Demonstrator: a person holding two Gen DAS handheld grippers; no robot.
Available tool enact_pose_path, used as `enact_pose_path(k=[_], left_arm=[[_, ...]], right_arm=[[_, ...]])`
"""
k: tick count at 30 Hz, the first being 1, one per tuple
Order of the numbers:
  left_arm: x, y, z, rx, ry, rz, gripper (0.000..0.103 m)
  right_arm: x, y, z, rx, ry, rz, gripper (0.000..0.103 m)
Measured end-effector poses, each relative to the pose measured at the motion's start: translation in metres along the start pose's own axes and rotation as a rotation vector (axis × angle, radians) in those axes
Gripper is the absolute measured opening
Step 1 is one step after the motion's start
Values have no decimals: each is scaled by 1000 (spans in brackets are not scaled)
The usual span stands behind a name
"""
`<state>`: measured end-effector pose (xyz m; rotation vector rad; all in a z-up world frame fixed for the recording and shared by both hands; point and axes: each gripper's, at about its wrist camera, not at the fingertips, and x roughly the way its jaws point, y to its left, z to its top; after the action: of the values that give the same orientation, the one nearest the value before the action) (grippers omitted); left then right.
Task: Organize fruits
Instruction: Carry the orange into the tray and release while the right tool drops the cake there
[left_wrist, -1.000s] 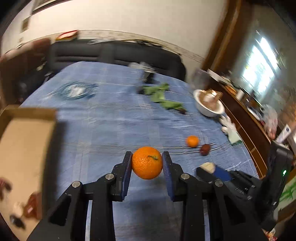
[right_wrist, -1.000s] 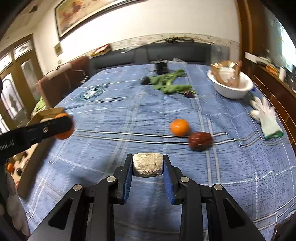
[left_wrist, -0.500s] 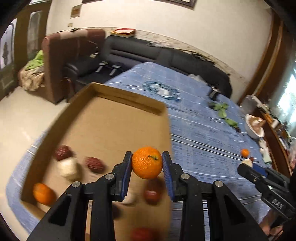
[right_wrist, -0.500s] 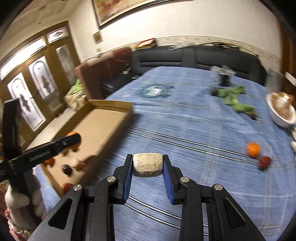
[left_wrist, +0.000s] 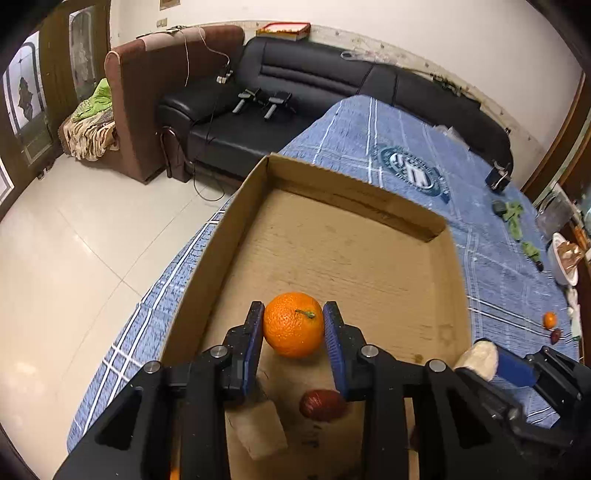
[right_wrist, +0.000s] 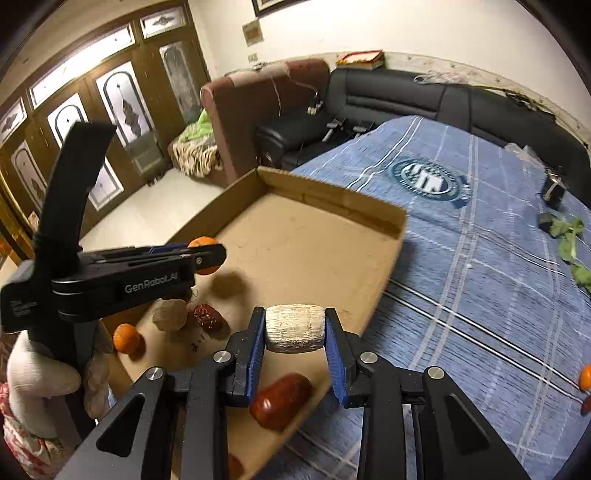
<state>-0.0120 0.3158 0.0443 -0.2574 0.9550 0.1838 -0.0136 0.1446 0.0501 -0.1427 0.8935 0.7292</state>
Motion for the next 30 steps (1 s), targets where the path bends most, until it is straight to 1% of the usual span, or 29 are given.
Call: enact_pose_path(k=[7, 13, 15, 16, 19, 23, 26, 30], left_arm=[[15, -2, 1, 13, 47, 0, 32], [16, -2, 3, 21, 58, 8, 34], [16, -2, 2, 20, 61, 6, 41], [17, -3, 3, 18, 60, 7, 42], [11, -1, 2, 5, 42, -4, 44], [-7, 0, 0, -12, 2, -4, 49], [-28, -5, -2, -1, -48, 18, 52], [-60, -21, -10, 35, -122, 38, 55]], right_arm=[[29, 9, -1, -36, 55, 3, 34], [40, 12, -3, -47, 65, -6, 35], [44, 10, -3, -34, 74, 5, 35], [46, 8, -4, -22, 84, 12, 35], [47, 6, -3, -7, 84, 26, 36], [36, 8, -2, -7, 62, 35, 36], [20, 9, -3, -8, 28, 31, 36], [-6, 6, -5, 18, -22, 40, 36]])
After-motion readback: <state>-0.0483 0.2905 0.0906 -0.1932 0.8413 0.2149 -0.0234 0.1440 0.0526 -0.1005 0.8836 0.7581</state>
